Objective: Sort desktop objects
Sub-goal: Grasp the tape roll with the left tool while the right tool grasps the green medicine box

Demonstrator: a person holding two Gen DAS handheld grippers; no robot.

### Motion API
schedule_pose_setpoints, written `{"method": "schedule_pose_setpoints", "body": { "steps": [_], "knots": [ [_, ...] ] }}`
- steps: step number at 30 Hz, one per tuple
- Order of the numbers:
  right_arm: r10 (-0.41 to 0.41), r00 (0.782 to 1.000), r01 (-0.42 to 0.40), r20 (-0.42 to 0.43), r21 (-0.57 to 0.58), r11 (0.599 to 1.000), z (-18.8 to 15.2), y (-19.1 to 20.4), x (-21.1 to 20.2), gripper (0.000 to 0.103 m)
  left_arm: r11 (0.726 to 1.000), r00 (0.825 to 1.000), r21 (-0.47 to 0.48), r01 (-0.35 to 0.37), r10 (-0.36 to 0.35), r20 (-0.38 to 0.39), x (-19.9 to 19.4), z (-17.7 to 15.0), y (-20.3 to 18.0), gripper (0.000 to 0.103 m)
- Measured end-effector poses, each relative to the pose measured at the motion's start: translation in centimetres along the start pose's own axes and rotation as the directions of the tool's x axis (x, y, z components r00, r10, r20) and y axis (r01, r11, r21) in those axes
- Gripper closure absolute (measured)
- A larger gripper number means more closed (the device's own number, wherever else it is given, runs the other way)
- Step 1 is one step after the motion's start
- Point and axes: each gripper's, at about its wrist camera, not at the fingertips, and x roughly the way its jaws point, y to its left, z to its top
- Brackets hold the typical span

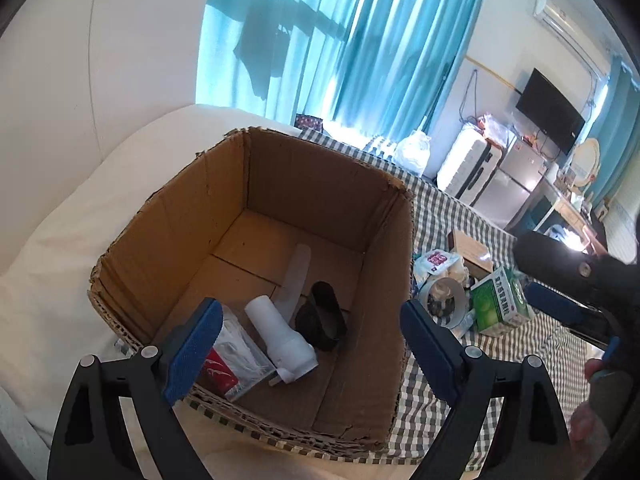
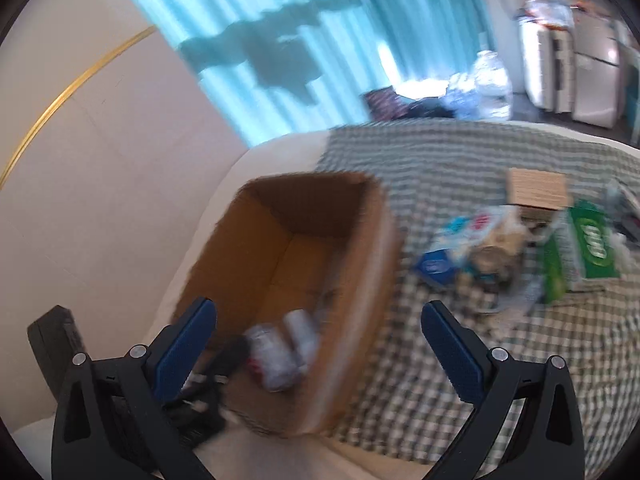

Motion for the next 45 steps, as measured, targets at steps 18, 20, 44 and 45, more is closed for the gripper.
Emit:
{"method": "schedule_pose_setpoints", "body": {
  "steps": [18,20,44,45],
  "knots": [
    [-0.255,0.96,0.222,0.119,0.235,0.946,-5.7,-19.6,-10.7,0.0,0.95,0.993,0.289,0.117,-0.105,-0.057,1.7,-6.0,-15.6,0.009],
    [-0.247,0.963,0.217,0.104,0.236,0.947,-6.0,-20.2,-10.3,0.0,0.942,0.992,0.314,0.117,-0.098,-0.077,2.5,-6.7,-16.9,0.009],
    [-0.214,0.977,0.213,-0.001,0.104,0.971,-0.9,-24.3,2.3,0.0,0.962,0.971,0.256,0.097,-0.035,-0.238,18.6,-6.7,-18.2,0.009],
    [-0.222,0.975,0.221,-0.005,0.106,0.97,-0.8,-24.5,2.8,0.0,0.961,0.97,0.259,0.096,-0.033,-0.24,19.1,-6.6,-18.2,0.009]
  ]
}}
